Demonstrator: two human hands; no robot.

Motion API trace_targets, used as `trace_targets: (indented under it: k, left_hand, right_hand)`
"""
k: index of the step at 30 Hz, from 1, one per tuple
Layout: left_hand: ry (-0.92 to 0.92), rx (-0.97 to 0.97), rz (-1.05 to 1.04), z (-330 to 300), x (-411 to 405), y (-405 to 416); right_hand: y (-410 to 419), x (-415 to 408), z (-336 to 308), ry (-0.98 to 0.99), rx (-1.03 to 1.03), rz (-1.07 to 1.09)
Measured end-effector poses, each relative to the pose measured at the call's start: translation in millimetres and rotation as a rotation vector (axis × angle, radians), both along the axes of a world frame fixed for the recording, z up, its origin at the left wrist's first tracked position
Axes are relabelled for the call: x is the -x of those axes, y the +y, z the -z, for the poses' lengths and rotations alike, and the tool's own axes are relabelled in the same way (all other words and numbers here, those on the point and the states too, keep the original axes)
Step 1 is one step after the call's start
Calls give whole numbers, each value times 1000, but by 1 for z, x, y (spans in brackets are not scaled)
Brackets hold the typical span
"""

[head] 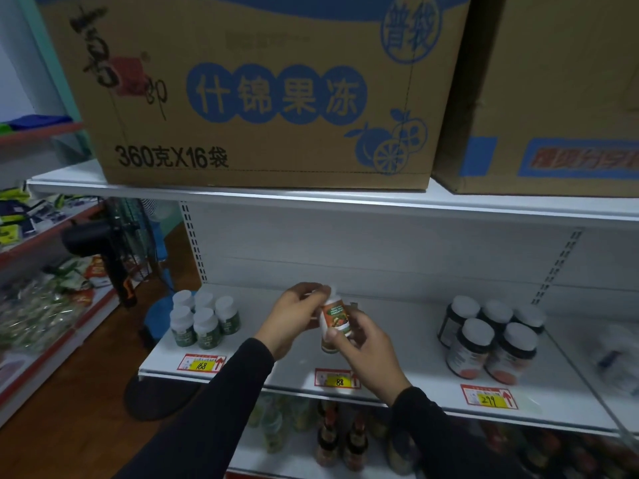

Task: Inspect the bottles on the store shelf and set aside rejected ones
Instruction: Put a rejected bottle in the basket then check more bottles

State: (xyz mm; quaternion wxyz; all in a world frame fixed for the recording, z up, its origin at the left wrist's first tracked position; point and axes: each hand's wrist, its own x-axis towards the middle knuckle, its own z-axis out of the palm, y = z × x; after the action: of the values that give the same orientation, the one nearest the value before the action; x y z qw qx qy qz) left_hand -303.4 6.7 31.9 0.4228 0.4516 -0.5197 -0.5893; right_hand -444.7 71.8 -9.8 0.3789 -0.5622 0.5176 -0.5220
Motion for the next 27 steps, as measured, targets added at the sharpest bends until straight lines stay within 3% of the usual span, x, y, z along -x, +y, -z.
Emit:
trace_targets:
  k: [9, 20, 27]
  left_hand:
    - [84, -43, -91, 5, 7, -2]
    - [123, -35, -15, 2, 1, -3]
    - [80, -29, -59, 3, 3, -6]
  right_hand:
    - [0, 0, 0, -65, -9, 8]
    - [-4, -3, 2, -205, -16, 3]
    - [-8, -3, 5, -233, -35, -9]
